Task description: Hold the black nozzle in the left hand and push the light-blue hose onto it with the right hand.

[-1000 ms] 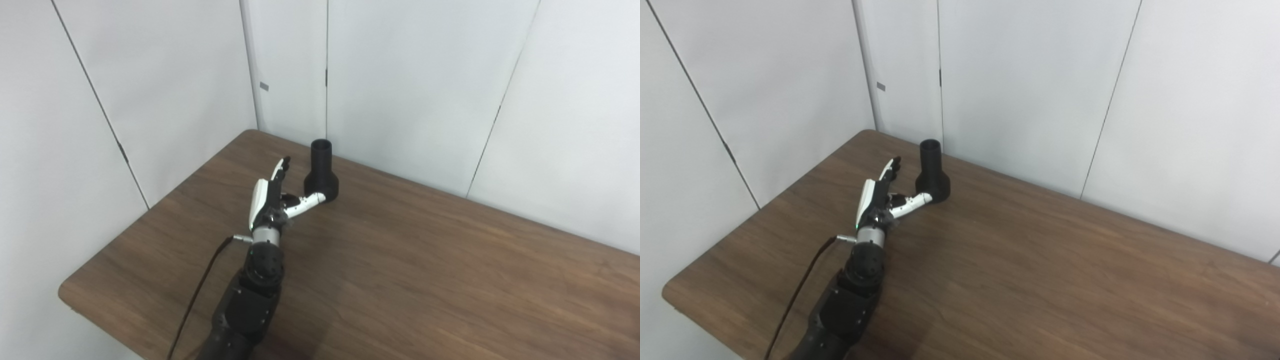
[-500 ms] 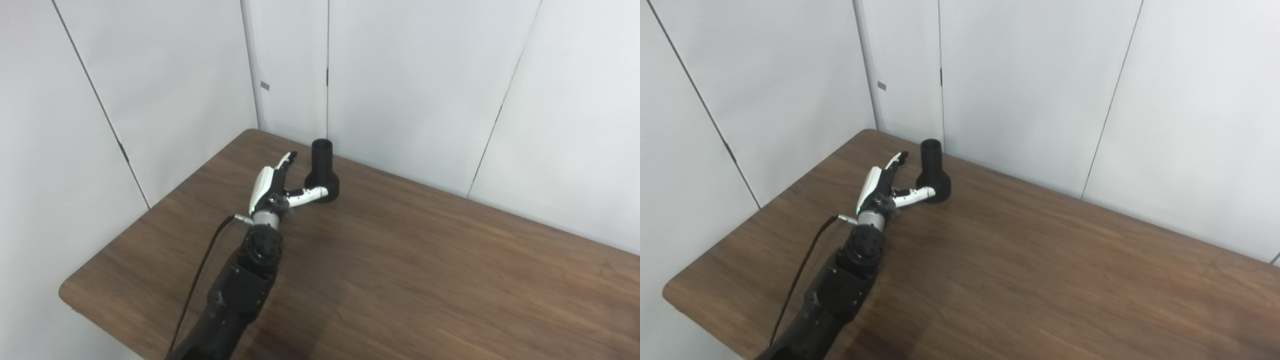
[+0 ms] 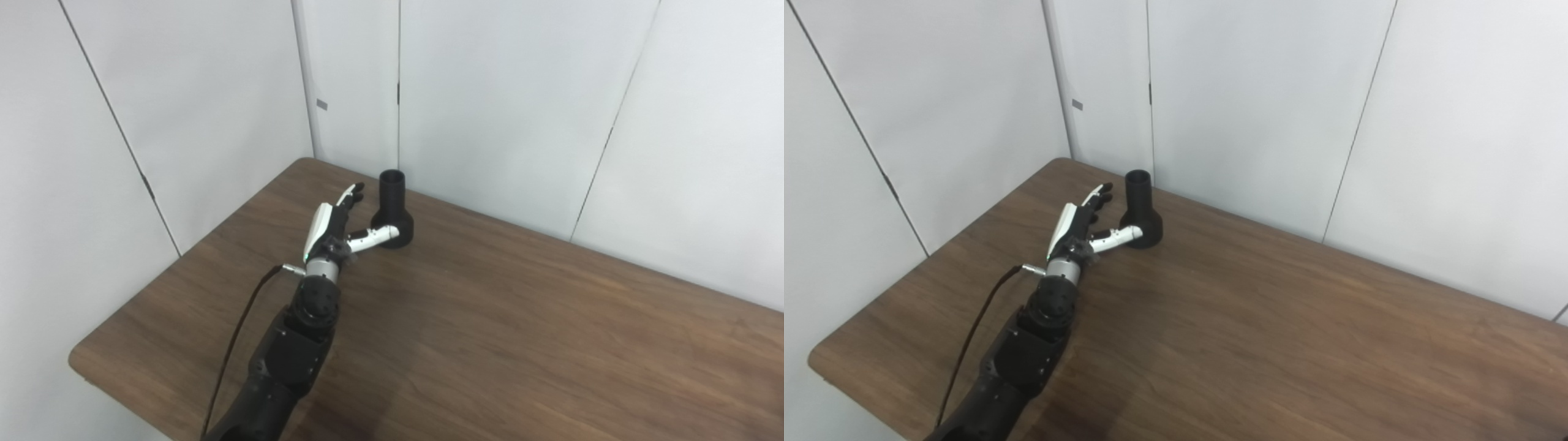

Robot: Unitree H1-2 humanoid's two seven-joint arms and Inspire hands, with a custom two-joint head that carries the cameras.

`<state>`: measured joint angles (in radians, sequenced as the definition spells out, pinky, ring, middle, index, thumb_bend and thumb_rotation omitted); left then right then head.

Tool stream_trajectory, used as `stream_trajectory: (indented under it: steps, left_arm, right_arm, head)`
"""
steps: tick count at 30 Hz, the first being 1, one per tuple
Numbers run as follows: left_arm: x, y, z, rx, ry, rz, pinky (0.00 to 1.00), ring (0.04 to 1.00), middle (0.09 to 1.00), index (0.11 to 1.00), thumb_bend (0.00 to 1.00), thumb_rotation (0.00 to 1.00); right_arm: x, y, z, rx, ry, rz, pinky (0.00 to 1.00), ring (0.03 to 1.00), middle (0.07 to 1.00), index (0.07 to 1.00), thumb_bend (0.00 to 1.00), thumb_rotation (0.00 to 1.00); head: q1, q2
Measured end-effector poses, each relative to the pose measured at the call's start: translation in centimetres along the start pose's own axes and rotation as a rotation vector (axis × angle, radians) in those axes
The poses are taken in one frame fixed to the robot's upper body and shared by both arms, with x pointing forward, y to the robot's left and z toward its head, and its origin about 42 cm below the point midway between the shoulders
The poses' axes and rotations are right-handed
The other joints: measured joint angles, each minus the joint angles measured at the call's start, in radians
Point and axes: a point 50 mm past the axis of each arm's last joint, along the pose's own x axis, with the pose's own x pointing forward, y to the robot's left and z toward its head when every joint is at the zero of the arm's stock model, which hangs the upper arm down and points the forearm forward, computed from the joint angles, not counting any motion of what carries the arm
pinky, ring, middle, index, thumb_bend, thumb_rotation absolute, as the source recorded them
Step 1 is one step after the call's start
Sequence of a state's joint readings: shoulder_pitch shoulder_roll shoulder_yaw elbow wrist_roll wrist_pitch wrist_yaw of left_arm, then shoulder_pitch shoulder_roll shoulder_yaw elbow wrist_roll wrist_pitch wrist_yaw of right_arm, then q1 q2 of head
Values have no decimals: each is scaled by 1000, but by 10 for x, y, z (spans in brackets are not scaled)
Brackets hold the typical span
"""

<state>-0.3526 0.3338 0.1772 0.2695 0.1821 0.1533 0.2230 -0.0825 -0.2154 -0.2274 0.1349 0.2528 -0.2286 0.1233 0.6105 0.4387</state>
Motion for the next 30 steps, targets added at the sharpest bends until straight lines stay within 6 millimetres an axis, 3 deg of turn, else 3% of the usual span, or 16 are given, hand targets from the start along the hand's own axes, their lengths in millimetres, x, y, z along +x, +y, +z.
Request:
stream_trajectory:
  steps: [5,10,15,19,25,30]
  left_arm:
    - [1,5,0,0,-13,10,875,921,913,950,1000,476]
    - [2,13,4,-62,-85,31,865,903,896,924,1000,425]
    - [2,15,8,-85,-148,38,904,917,893,922,1000,444]
    - [2,13,7,-65,-135,17,846,892,905,937,1000,451]
    - [2,6,3,-39,-96,-51,866,879,855,888,1000,392]
    - [3,-1,-9,5,-57,-77,859,886,875,909,1000,395]
  right_arm:
    - [1,0,0,-1,-5,1,425,552,574,489,498,175]
    - [1,1,0,-6,-12,3,424,550,576,489,498,175]
    - [3,1,-1,-5,-11,2,424,552,577,489,499,175]
    - [3,1,-1,-5,-11,3,424,552,576,489,499,175]
    - [3,1,-1,-6,-27,2,417,543,568,489,501,176]
    - [3,2,0,-3,-30,1,406,533,561,488,502,176]
  head:
    - [0,-3]
    - [0,-3]
    - [-5,-8]
    - [-5,-8]
    - [-14,-5]
    - [-20,-5]
